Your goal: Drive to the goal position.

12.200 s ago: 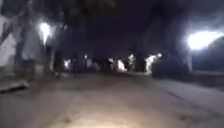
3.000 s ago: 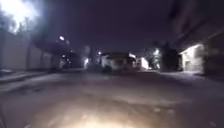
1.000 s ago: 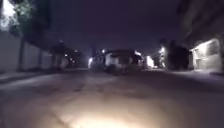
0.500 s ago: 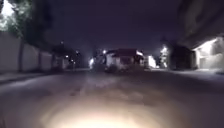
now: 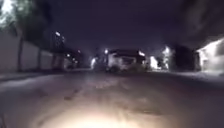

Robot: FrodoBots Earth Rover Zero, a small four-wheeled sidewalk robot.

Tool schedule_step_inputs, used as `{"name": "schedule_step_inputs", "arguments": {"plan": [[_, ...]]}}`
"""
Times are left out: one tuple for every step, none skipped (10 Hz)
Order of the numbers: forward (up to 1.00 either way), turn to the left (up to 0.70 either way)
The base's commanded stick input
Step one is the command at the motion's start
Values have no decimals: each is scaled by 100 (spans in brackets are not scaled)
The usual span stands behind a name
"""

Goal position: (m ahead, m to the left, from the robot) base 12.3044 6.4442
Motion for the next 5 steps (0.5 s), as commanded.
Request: {"name": "schedule_step_inputs", "arguments": {"plan": [[70, -22], [70, -35], [70, -35], [70, -34], [70, -5]]}}
